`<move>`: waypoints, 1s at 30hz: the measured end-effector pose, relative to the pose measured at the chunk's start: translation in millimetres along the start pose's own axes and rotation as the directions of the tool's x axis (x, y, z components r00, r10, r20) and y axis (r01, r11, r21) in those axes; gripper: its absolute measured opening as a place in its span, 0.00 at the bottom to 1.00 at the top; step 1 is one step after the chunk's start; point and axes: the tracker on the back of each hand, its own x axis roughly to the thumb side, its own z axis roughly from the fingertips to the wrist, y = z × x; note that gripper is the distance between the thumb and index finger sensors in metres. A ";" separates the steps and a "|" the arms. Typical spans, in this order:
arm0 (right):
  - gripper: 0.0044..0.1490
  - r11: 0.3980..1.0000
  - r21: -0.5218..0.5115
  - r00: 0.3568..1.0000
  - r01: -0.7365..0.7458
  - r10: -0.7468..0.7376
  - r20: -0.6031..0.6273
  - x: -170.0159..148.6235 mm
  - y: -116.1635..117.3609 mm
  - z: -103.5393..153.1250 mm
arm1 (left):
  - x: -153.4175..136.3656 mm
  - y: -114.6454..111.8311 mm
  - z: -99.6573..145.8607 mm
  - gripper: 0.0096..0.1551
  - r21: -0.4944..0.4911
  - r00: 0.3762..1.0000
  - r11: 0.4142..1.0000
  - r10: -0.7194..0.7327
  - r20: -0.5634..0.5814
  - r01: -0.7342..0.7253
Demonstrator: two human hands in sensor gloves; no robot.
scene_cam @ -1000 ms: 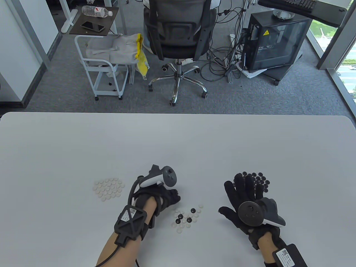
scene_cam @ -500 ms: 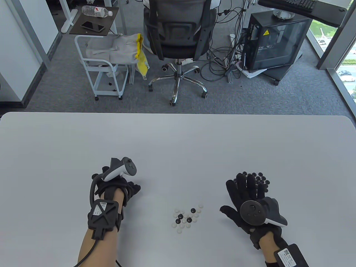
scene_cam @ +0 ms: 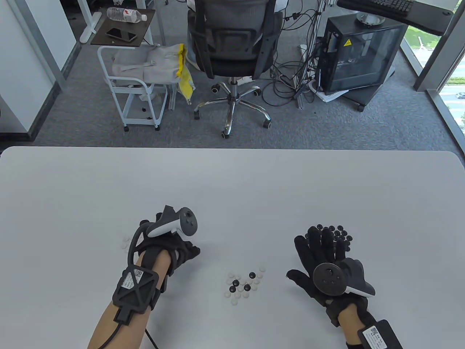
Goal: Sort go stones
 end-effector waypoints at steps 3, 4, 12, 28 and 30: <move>0.55 1.000 0.000 1.000 0.004 -0.004 -0.004 -0.7 -0.2 0.5 | 26.3 -7.0 5.2 0.39 -0.007 0.992 0.999 -0.036 0.117 0.037; 0.55 1.000 0.002 1.000 0.005 -0.005 -0.006 -0.4 -0.4 0.6 | 34.9 -10.7 5.1 0.39 -0.005 0.988 0.999 -0.037 0.151 0.038; 0.55 1.000 0.014 1.000 0.007 -0.007 -0.007 0.8 -0.1 0.6 | 69.6 -28.3 -11.1 0.39 -0.054 0.964 0.996 -0.051 0.260 0.067; 0.55 0.999 0.045 1.000 0.015 -0.015 -0.020 0.1 0.6 -0.7 | 45.9 -40.9 -34.1 0.40 -0.082 0.987 0.996 -0.027 0.161 0.041; 0.55 0.999 0.045 1.000 0.017 -0.016 -0.020 0.2 0.5 -0.7 | 22.1 -34.9 -34.1 0.39 -0.076 0.996 0.997 0.004 0.087 0.003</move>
